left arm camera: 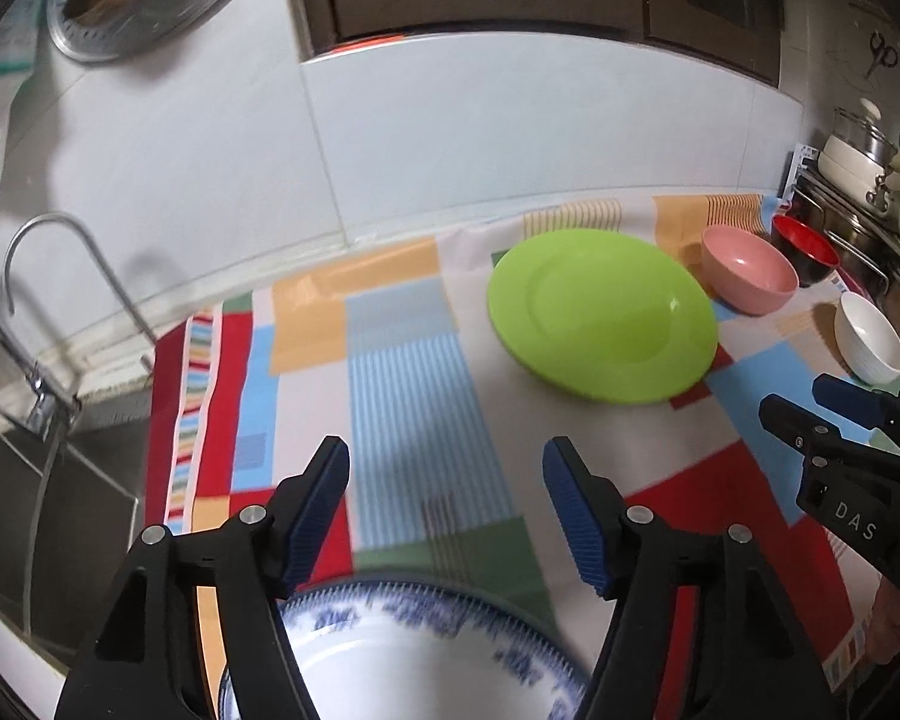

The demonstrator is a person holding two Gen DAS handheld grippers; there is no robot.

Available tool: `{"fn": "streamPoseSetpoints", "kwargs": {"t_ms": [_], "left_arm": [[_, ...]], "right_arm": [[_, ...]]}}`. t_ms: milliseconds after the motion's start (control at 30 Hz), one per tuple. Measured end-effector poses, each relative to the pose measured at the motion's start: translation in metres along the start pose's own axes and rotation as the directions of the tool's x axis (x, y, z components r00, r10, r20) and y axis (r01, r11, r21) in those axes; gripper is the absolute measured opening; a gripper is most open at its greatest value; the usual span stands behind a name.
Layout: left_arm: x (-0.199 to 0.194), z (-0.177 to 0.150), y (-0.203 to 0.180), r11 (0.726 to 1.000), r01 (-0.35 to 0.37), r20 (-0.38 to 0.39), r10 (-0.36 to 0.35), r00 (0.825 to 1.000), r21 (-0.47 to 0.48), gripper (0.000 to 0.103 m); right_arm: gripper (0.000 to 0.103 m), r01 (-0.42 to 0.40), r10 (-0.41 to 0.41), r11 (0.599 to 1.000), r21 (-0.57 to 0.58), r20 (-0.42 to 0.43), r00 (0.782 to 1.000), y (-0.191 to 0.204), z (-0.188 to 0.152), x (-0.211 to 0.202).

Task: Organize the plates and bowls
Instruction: 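Move both grippers to the rim of the lime-green plate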

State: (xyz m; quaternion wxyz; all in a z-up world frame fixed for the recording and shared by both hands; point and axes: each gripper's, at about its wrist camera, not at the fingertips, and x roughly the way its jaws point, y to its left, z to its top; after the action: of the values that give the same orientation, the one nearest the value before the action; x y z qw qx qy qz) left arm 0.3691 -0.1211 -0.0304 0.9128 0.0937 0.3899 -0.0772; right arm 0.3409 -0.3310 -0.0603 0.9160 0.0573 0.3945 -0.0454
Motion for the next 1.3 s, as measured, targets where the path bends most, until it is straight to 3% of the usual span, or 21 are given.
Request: {"fn": "streamPoseSetpoints", "kwargs": {"t_ms": [100, 600, 1300], "left_arm": [[0.010, 0.014, -0.008, 1.000, 0.011, -0.002, -0.011, 1.000, 0.002, 0.067], [0.073, 0.065, -0.027, 0.995, -0.039, 0.002, 0.039, 0.999, 0.087, 0.067], [0.182, 0.085, -0.028, 0.999, 0.019, -0.139, -0.012, 0.990, 0.047, 0.066]], "right_arm": [[0.056, 0.012, -0.012, 1.000, 0.015, 0.014, 1.000, -0.013, 0.011, 0.006], [0.056, 0.052, -0.056, 0.997, 0.061, 0.058, 0.997, -0.049, 0.059, 0.054], [0.056, 0.092, -0.089, 0.992, 0.086, -0.044, 0.995, -0.066, 0.078, 0.148]]}}
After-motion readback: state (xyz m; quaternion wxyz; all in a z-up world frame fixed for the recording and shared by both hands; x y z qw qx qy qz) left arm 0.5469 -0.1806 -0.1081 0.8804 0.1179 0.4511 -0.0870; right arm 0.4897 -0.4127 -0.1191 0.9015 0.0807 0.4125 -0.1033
